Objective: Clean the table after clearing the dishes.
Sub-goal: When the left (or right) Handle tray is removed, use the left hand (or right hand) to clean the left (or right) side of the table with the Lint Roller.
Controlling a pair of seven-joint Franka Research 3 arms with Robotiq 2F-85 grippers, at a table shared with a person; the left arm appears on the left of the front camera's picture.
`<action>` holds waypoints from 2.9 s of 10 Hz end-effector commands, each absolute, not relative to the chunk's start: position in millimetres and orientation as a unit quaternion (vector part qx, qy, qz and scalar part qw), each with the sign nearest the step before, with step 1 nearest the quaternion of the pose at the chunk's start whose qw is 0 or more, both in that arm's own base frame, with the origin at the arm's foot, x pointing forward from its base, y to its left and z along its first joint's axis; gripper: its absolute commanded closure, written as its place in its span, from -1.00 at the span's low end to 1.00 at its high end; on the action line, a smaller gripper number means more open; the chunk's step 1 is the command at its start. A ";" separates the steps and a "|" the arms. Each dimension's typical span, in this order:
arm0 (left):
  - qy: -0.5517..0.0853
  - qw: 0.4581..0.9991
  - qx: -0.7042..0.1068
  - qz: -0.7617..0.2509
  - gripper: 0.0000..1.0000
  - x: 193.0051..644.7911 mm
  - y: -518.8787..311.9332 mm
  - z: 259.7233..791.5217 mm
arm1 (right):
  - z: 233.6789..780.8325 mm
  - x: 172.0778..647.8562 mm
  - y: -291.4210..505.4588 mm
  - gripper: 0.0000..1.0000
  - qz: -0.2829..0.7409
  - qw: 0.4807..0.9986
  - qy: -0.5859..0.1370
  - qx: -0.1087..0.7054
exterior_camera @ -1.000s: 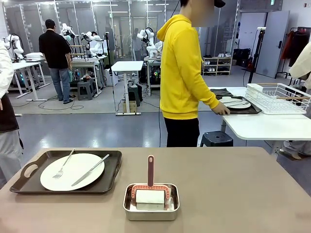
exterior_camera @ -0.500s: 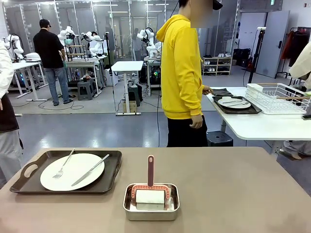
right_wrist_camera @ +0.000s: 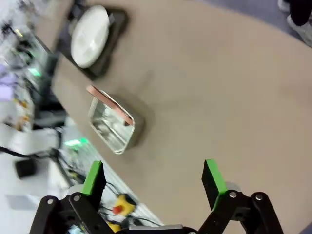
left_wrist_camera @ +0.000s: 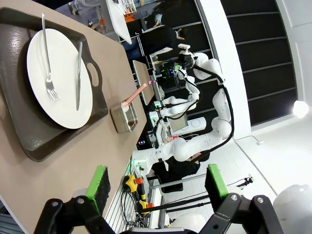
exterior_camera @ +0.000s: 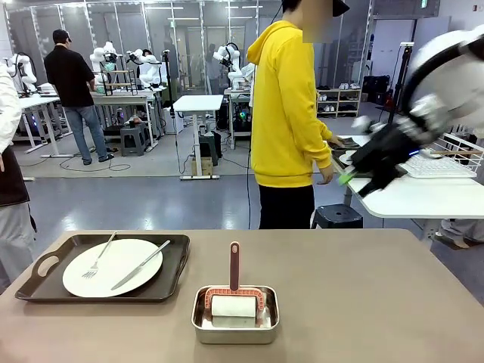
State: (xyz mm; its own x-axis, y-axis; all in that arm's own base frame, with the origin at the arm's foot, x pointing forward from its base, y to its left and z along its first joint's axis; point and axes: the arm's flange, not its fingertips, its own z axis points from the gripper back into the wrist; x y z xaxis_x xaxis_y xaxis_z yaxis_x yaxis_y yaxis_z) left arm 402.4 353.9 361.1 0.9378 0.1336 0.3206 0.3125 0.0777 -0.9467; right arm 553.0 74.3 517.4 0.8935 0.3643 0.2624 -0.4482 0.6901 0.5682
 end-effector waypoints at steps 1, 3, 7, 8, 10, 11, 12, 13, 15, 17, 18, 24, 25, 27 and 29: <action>-0.165 0.718 -0.674 -0.064 -1.00 398.3 353.1 361.4 | 470.9 532.6 134.1 -1.00 0.285 0.928 -0.064 0.231; -0.165 0.718 -0.674 -0.064 -1.00 398.3 353.1 361.4 | 444.5 496.5 188.9 -1.00 0.362 0.911 -0.013 0.198; -0.165 0.718 -0.674 -0.064 -1.00 398.3 353.1 361.4 | 427.9 483.0 216.9 -1.00 0.385 0.902 0.010 0.194; -0.165 0.718 -0.674 -0.064 -1.00 398.3 353.1 361.4 | 427.9 483.0 216.9 -1.00 0.385 0.902 0.010 0.194; -0.165 0.718 -0.674 -0.064 -1.00 398.3 353.1 361.4 | 427.9 483.0 216.9 -1.00 0.385 0.902 0.010 0.194; -0.165 0.718 -0.674 -0.064 -1.00 398.3 353.1 361.4 | 427.9 483.0 216.9 -1.00 0.385 0.902 0.010 0.194; -0.165 0.718 -0.674 -0.064 -1.00 398.3 353.1 361.4 | 426.2 481.1 213.7 -1.00 0.386 0.902 0.009 0.193; -0.165 0.718 -0.674 -0.064 -1.00 398.3 353.1 361.4 | 430.3 491.4 237.1 -1.00 0.447 0.884 0.016 0.133; -0.165 0.718 -0.674 -0.064 -1.00 398.3 353.1 361.4 | 441.6 511.4 274.1 -1.00 0.525 0.846 0.040 0.087; -0.165 0.718 -0.674 -0.064 -1.00 398.3 353.1 361.4 | 451.5 522.6 302.0 -1.00 0.593 0.798 0.048 0.095; -0.165 0.718 -0.674 -0.064 -1.00 398.3 353.1 361.4 | 452.1 526.8 314.9 -1.00 0.608 0.786 0.062 0.088; -0.165 0.718 -0.674 -0.064 -1.00 398.3 353.1 361.4 | 426.3 522.8 407.0 -1.00 0.702 0.702 0.092 0.077; -0.165 0.718 -0.674 -0.064 -1.00 398.3 353.1 361.4 | 424.6 523.4 414.5 -1.00 0.704 0.700 0.093 0.074; -0.165 0.718 -0.674 -0.064 -1.00 398.3 353.1 361.4 | 420.0 523.8 427.3 -1.00 0.712 0.689 0.115 0.072; -0.165 0.718 -0.674 -0.064 -1.00 398.3 353.1 361.4 | 410.4 524.6 433.5 -1.00 0.710 0.686 0.144 0.072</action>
